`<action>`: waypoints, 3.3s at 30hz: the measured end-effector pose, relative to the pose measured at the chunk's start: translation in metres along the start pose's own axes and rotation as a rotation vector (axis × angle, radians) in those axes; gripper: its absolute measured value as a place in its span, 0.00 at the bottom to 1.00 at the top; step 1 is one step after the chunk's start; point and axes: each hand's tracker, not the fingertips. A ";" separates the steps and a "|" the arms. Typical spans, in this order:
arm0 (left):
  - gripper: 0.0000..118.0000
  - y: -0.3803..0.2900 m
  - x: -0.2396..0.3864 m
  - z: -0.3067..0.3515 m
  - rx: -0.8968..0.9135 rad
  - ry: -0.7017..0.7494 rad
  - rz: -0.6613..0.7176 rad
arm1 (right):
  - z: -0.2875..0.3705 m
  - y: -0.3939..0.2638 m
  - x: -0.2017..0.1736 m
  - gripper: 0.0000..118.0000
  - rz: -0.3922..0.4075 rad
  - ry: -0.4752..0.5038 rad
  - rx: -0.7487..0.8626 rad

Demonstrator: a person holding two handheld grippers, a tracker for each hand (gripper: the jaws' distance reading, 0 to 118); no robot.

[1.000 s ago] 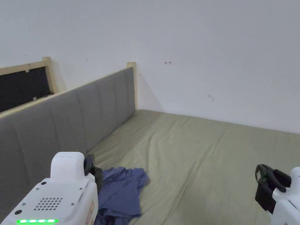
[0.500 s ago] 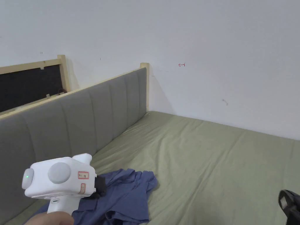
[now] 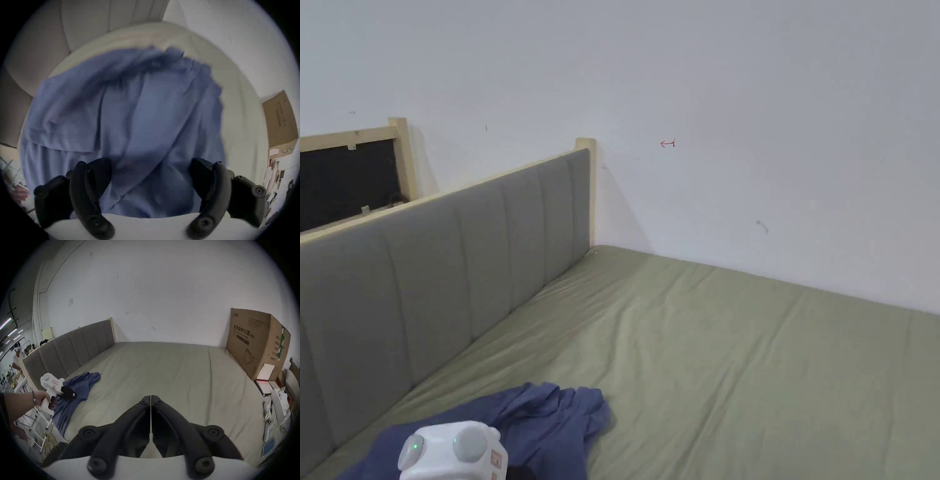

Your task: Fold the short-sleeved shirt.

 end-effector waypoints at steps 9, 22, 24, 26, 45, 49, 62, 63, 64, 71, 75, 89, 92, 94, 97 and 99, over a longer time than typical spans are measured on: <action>0.76 -0.014 0.023 0.022 0.152 0.050 -0.115 | -0.007 -0.009 0.012 0.01 -0.079 0.001 -0.045; 0.06 -0.035 0.022 0.179 0.476 0.013 -0.215 | 0.033 -0.003 0.020 0.01 -0.079 0.047 0.031; 0.06 -0.038 0.029 0.220 0.561 -0.007 -0.277 | 0.041 0.000 0.023 0.01 -0.082 0.033 0.054; 0.06 -0.042 0.046 0.260 0.635 -0.051 -0.330 | 0.048 0.003 0.028 0.01 -0.108 0.033 0.085; 0.06 -0.103 0.388 0.338 0.552 -0.767 -0.719 | 0.122 -0.001 0.098 0.01 -0.222 -0.104 0.248; 0.06 -0.124 0.442 0.256 0.263 -0.700 -0.800 | 0.122 -0.016 0.120 0.01 -0.271 -0.149 0.216; 0.89 -0.144 0.426 0.085 -0.151 -0.569 -0.481 | 0.096 -0.049 0.131 0.01 -0.339 -0.154 0.083; 0.89 -0.140 0.420 0.091 -0.138 -0.578 -0.480 | 0.095 -0.049 0.130 0.01 -0.336 -0.150 0.082; 0.89 -0.138 0.415 0.102 -0.110 -0.591 -0.476 | 0.094 -0.048 0.129 0.01 -0.334 -0.147 0.082; 0.90 -0.149 0.318 0.215 0.597 -0.636 -0.383 | 0.100 -0.034 0.114 0.01 -0.293 -0.139 0.163; 0.86 -0.183 0.267 0.246 0.920 -0.488 -0.283 | 0.105 -0.030 0.101 0.01 -0.248 -0.175 0.278; 0.00 -0.207 0.233 0.250 0.971 -0.339 -0.289 | 0.105 -0.031 0.078 0.01 -0.225 -0.170 0.312; 0.00 -0.170 0.244 0.246 0.798 -0.396 -0.282 | 0.102 -0.031 0.080 0.01 -0.227 -0.167 0.296; 0.00 -0.129 0.254 0.227 0.591 -0.470 -0.261 | 0.099 -0.030 0.083 0.01 -0.229 -0.165 0.283; 0.00 -0.065 0.277 0.174 0.203 -0.460 -0.317 | 0.093 -0.029 0.089 0.01 -0.226 -0.163 0.254; 0.00 -0.045 0.291 0.134 0.103 -0.381 -0.383 | 0.088 -0.029 0.093 0.01 -0.220 -0.173 0.231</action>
